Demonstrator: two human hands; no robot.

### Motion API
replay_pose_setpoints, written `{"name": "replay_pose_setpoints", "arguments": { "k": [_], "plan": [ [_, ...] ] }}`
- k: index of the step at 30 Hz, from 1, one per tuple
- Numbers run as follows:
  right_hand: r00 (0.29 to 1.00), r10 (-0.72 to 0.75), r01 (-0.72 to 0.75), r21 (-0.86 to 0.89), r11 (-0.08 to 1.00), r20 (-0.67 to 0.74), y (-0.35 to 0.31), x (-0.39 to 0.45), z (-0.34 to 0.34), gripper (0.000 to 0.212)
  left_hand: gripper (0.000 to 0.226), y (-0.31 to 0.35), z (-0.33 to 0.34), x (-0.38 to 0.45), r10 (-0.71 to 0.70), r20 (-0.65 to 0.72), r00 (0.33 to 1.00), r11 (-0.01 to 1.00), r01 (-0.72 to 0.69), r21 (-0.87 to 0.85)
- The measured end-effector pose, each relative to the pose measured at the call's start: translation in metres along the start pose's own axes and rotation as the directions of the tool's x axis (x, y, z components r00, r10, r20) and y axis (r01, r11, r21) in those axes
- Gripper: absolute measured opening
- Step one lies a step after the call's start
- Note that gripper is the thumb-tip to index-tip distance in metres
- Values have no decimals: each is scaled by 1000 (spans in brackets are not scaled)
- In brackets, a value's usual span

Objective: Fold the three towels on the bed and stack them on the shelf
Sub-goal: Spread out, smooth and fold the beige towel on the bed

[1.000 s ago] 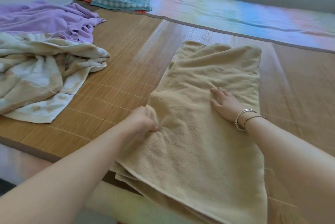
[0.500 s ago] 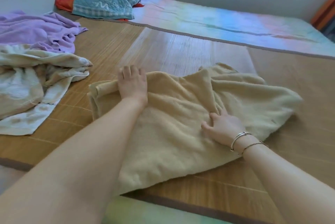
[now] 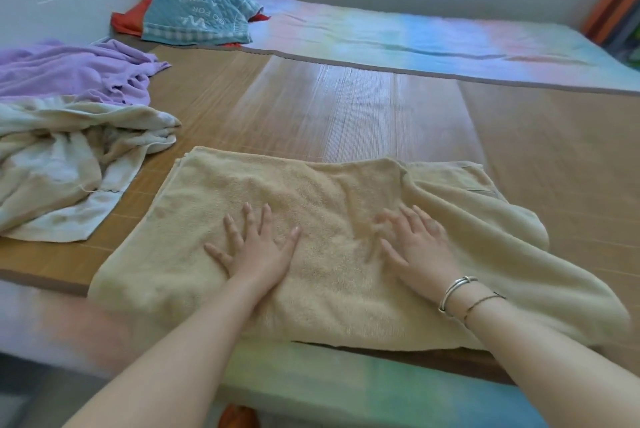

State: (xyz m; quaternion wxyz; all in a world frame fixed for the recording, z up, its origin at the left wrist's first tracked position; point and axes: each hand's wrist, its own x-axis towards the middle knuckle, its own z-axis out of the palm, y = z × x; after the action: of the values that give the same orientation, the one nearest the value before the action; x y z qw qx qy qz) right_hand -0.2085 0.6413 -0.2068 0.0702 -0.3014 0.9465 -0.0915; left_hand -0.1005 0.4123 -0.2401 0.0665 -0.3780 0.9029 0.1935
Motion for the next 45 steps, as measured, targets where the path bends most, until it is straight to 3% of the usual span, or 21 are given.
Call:
{"name": "replay_pose_setpoints", "arguments": {
  "k": [3,9,15,19,21,23,25,27,28,30,32,34,37,39,42,45],
  "plan": [
    [973,147,-131,-100,986,176,26,-3,4,67,88,-1,6,2,24,-38,999,999,-23,27],
    [945,268,-237,-167,957,190,2,-21,3,84,88,-9,-12,41,135,34,990,984,-138,116],
    [965,169,-148,-117,982,198,13,-39,-11,64,80,3,-21,44,112,89,990,980,-124,153],
    [970,72,-83,39,996,233,39,-44,-24,51,75,34,-15,18,238,86,967,961,-247,127],
    [987,0,-25,150,988,162,47,-50,-29,42,73,56,-9,2,326,119,938,925,-342,163],
    [999,-11,22,289,957,-39,57,-58,-35,28,72,82,-2,-14,414,162,896,875,-440,200],
    [956,98,9,362,932,-278,74,-63,-44,23,72,108,3,-30,478,213,852,836,-516,188],
    [905,269,-153,340,928,-329,96,-65,-53,24,70,130,6,-42,523,254,814,802,-570,178],
    [889,384,-300,314,901,-249,106,-65,-57,29,70,135,6,-45,534,265,803,791,-585,180],
    [790,612,-590,301,749,27,134,-70,-62,52,69,149,7,-48,544,268,795,782,-596,183],
    [717,657,-693,334,638,233,150,-75,-64,71,68,158,8,-45,533,255,807,796,-580,171],
    [747,614,-654,453,606,257,158,-77,-63,60,68,163,8,-39,517,235,823,817,-556,154],
    [741,626,-604,649,462,244,167,-73,-62,35,69,171,9,-27,503,203,840,836,-532,134],
    [745,605,-562,754,341,283,169,-67,-64,16,69,178,10,-20,495,180,850,847,-518,121],
    [737,586,-501,854,139,337,172,-55,-64,9,67,189,13,-10,488,155,859,861,-503,74],
    [733,559,-556,814,165,388,170,-54,-62,14,67,196,18,-4,447,163,879,894,-447,-40]
  ]
}}
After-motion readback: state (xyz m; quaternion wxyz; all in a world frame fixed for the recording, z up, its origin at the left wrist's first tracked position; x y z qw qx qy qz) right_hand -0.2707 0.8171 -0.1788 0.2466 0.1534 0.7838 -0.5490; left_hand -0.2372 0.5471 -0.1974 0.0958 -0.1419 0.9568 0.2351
